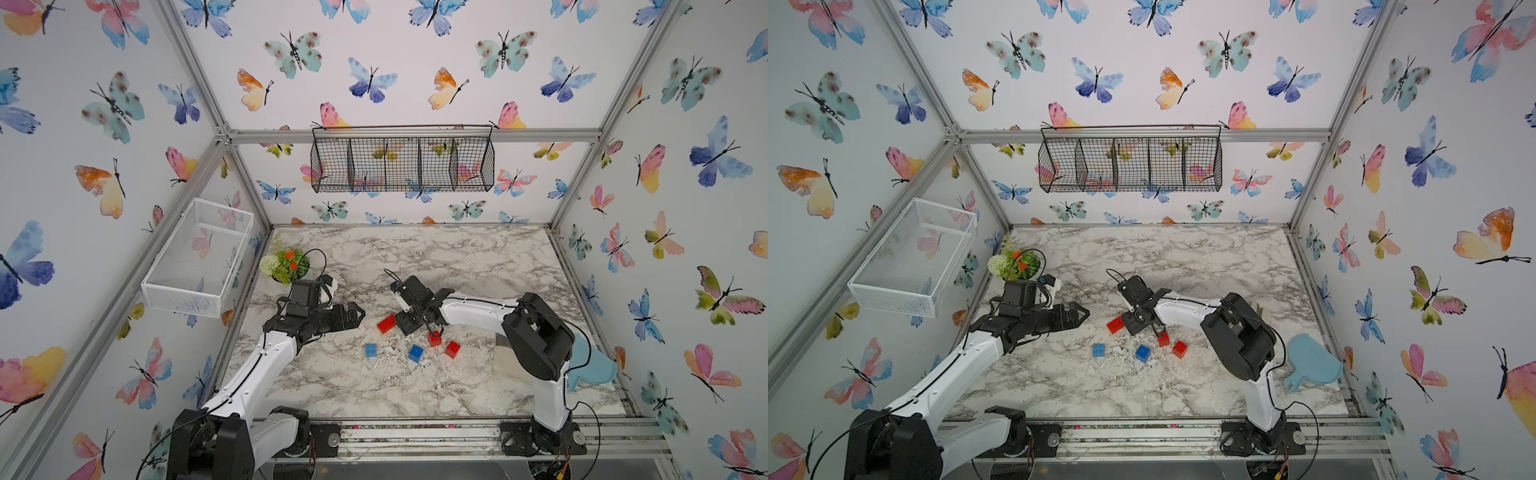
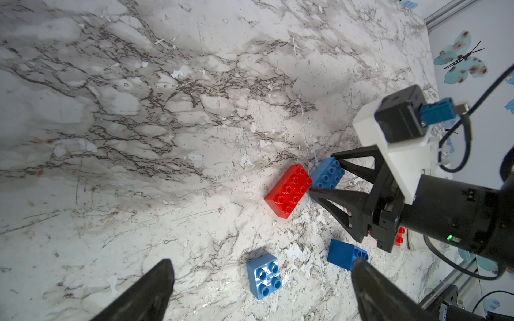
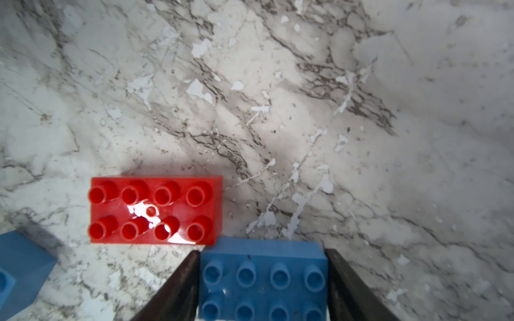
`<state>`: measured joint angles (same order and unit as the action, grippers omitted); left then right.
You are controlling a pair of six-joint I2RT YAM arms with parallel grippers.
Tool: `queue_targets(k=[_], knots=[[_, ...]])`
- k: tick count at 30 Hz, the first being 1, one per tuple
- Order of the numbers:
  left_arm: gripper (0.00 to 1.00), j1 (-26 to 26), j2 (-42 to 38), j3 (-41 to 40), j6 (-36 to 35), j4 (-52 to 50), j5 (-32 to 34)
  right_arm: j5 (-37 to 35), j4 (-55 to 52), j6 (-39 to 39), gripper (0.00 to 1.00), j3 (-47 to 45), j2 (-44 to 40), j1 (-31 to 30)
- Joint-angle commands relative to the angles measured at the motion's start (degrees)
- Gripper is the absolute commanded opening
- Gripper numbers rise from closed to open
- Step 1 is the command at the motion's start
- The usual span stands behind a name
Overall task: Assemble a giraffe with lego
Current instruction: Pick up the lego brick from the center of the board, then assemble the lego brick with the lego brick.
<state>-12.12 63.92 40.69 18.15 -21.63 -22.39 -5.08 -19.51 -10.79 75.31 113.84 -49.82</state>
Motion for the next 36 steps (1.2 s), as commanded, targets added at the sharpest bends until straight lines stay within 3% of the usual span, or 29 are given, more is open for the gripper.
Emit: queue_targets(k=[1, 12, 20, 36], knots=[[0.99, -0.2, 0.0, -0.7, 0.0, 0.5, -1.3, -3.5, -4.9, -4.5, 0.59, 1.9, -2.0, -0.1], [0.98, -0.4, 1.0, -1.0, 0.4, 1.5, -4.8, -7.7, -11.7, -9.4, 0.59, 0.4, -9.4, 0.1], [0.98, -3.9, 1.0, -1.3, 0.5, 2.7, -8.4, -7.8, -14.5, -12.4, 0.60, -3.9, -16.1, 0.2], [0.98, -9.7, 1.5, -1.2, 0.9, 5.5, -12.5, -7.2, -11.5, -16.0, 0.59, -15.8, -25.3, 0.3]])
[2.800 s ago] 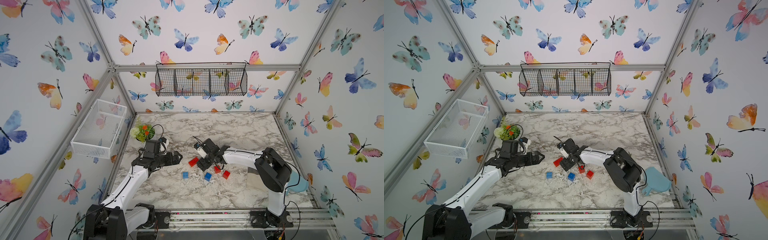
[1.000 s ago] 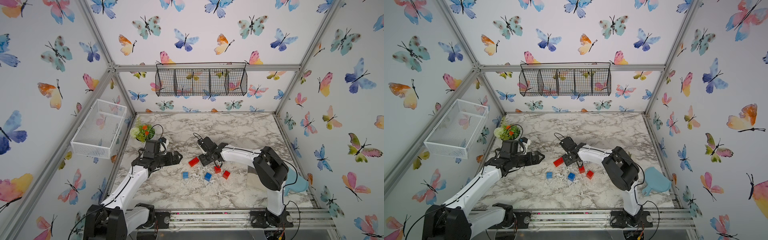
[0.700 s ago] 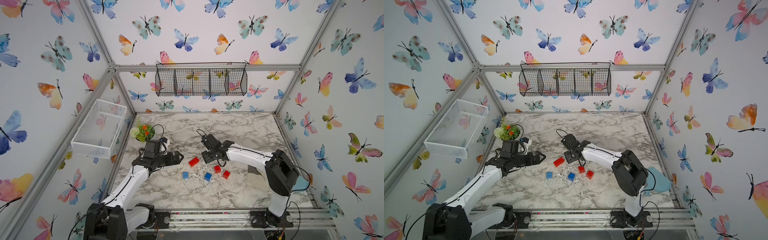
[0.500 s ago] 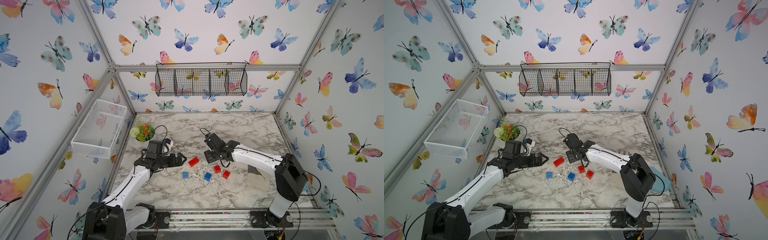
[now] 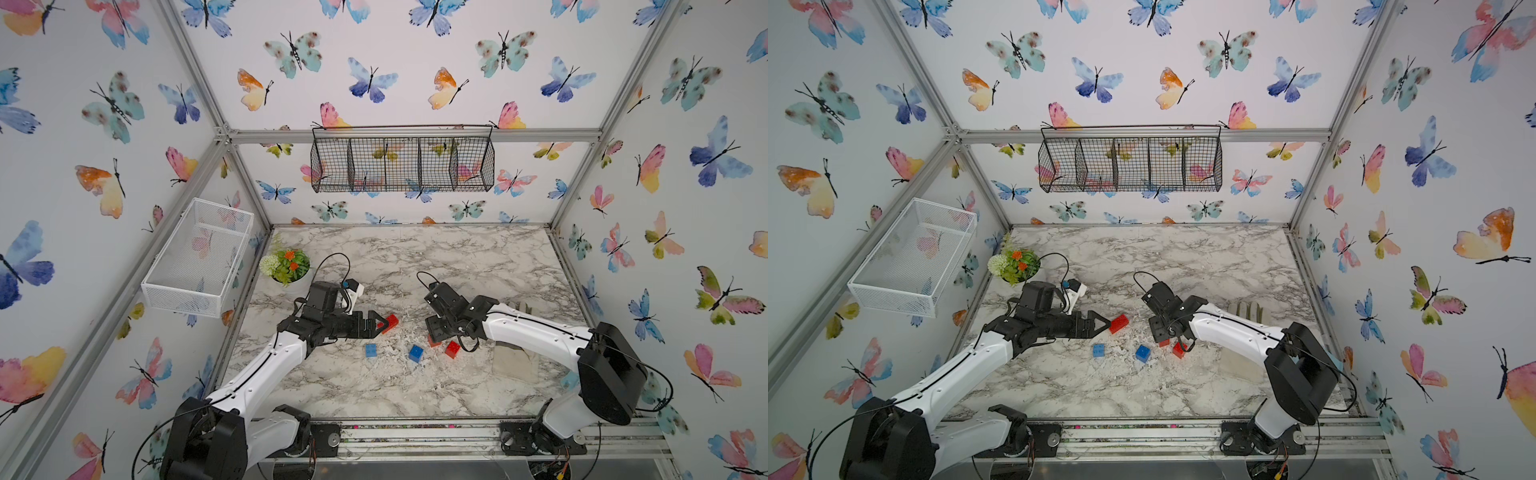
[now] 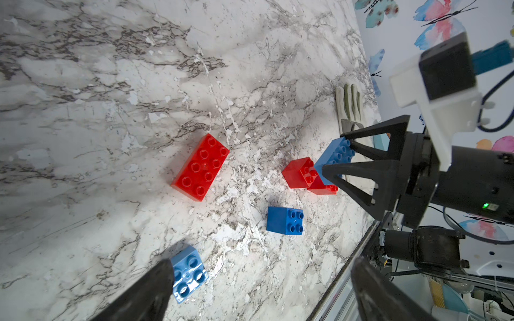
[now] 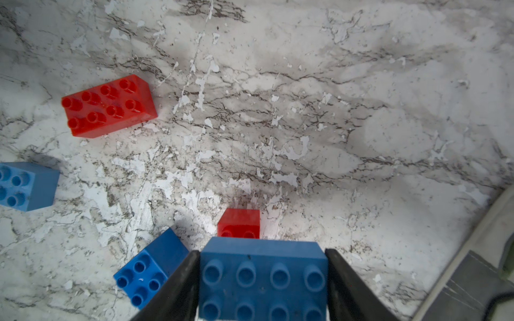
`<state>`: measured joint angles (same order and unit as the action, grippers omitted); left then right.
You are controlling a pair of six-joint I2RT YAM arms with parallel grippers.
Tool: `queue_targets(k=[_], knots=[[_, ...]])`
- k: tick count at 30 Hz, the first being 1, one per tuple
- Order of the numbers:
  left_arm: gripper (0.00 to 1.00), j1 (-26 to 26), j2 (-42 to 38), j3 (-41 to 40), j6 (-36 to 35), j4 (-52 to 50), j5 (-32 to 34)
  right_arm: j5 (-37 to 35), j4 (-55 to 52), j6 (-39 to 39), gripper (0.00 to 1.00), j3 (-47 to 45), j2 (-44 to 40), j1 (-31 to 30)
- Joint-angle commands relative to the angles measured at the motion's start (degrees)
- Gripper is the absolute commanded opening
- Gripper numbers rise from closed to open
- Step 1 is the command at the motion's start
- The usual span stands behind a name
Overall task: Assemble a giraffe with lego
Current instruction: Assemble the lego brick with the lego brick.
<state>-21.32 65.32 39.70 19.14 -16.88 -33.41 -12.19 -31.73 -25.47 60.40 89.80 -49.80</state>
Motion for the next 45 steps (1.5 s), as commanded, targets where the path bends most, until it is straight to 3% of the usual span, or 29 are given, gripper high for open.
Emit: queue_targets(k=[1, 18, 45], knots=[[0.98, -0.5, 0.2, -0.2, 0.0, 0.8, -1.5, 0.0, 0.8, -1.4, 0.59, -1.1, -1.2, 0.2], [0.98, -0.6, -0.1, -0.4, 0.0, 0.8, -0.3, -0.3, 7.1, -2.7, 0.58, -5.4, -0.6, 0.2], [0.98, -0.7, 0.2, -0.3, 0.0, 0.6, 0.2, 0.1, 7.7, -3.0, 0.57, -8.7, 0.3, 0.2]])
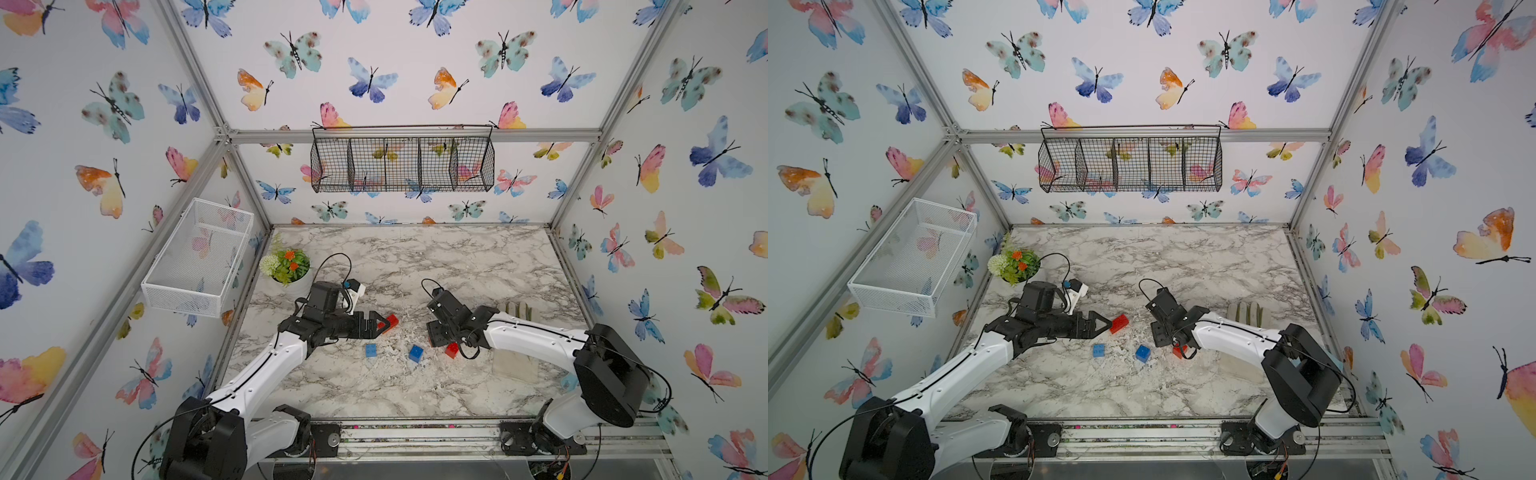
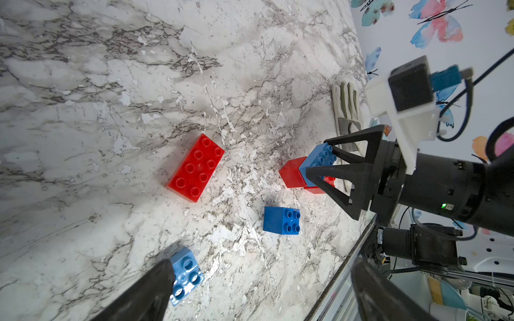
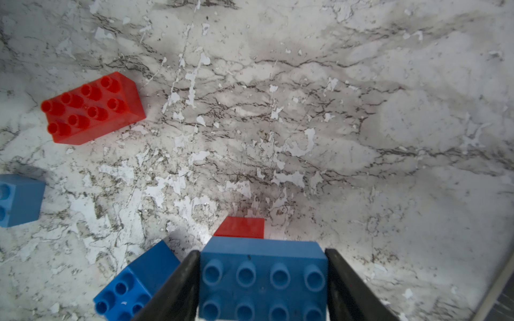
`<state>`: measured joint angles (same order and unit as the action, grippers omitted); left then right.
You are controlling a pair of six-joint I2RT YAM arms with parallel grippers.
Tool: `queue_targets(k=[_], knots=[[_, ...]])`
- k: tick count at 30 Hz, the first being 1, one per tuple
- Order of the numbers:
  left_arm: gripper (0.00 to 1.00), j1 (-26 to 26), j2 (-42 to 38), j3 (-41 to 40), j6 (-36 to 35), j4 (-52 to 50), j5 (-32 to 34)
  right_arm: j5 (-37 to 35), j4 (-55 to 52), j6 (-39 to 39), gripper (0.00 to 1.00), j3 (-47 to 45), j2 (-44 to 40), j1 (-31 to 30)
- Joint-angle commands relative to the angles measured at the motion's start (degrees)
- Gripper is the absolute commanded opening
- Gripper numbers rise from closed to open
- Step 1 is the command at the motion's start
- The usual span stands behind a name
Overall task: Assemble a giraffe with lego
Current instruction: Assemble the lego brick with the lego brick.
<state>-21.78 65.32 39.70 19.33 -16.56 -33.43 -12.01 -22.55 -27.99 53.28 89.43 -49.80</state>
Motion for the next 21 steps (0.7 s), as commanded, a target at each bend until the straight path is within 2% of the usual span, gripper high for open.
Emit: queue_targets(k=[1, 21], knots=[[0.98, -0.3, 0.1, -0.3, -0.1, 0.3, 0.2, -0.1, -1.7, -0.4, 0.57, -1.6, 0.8, 0.2], [0.98, -0.4, 0.0, -0.3, -0.1, 0.0, 1.0, -0.5, -3.3, -1.1, 0.57, -2.4, 4.6, -1.5]])
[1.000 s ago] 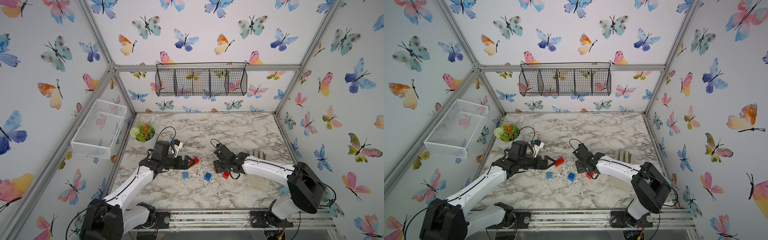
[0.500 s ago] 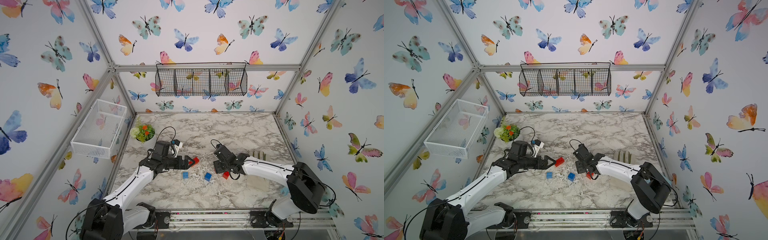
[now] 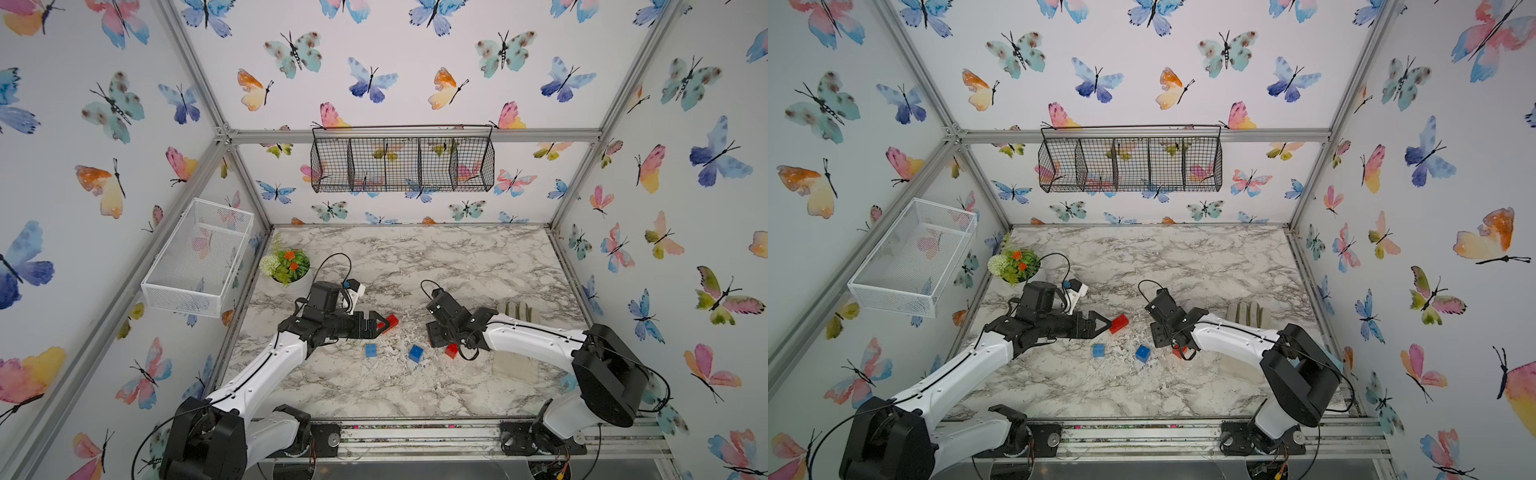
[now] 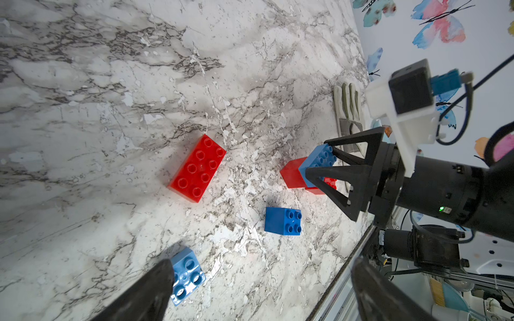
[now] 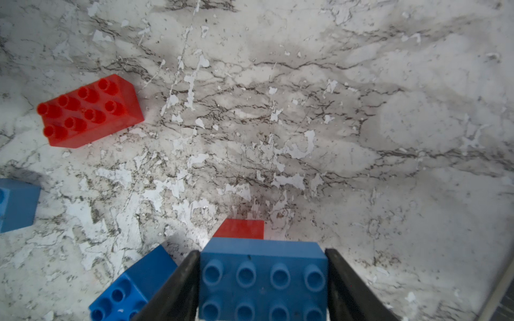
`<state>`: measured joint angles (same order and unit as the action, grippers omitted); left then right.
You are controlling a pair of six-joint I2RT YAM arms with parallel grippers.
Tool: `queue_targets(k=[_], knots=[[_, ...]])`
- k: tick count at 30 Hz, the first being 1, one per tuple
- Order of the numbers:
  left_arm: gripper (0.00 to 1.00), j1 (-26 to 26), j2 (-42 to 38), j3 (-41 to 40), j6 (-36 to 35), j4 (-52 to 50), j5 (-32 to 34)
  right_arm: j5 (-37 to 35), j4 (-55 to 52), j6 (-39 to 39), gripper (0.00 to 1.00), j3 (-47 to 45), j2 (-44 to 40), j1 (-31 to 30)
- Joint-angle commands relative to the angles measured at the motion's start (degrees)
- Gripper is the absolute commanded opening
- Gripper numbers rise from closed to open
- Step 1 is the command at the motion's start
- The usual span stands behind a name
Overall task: Assemble a giraffe with lego
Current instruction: Assemble the lego brick with the lego brick, then adjust the lego brick at the center of the board.
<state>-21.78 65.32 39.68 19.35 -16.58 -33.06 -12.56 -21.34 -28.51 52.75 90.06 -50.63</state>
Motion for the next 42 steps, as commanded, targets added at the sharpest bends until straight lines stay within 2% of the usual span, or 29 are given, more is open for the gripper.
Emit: queue_targets(k=[1, 8, 16, 22, 32, 42], knots=[[0.98, -0.3, 0.1, -0.3, -0.2, 0.0, 0.7, -0.2, -4.8, -0.6, 0.57, -1.4, 4.3, -0.8], [0.98, -0.5, -0.2, -0.3, -0.2, -0.3, 1.0, 0.0, -4.4, -0.2, 0.57, 0.3, 2.2, -0.9], [0.98, -0.5, -0.5, -0.2, -0.3, -0.4, 1.3, 0.5, -6.0, 2.5, 0.57, 6.8, 0.9, -0.9], [0.98, -0.5, -0.1, 0.1, -0.5, -1.2, 2.1, 3.2, -8.0, 3.8, 0.57, 9.5, -1.0, -0.9], [0.98, -0.4, 0.3, 0.4, -0.7, -1.6, 2.9, 4.8, -11.9, 2.7, 0.57, 10.1, -4.1, -0.9], [0.98, -0.5, 0.6, 0.5, -0.7, -1.6, 2.8, 6.8, -13.5, 1.9, 0.57, 4.4, -8.4, -1.0]])
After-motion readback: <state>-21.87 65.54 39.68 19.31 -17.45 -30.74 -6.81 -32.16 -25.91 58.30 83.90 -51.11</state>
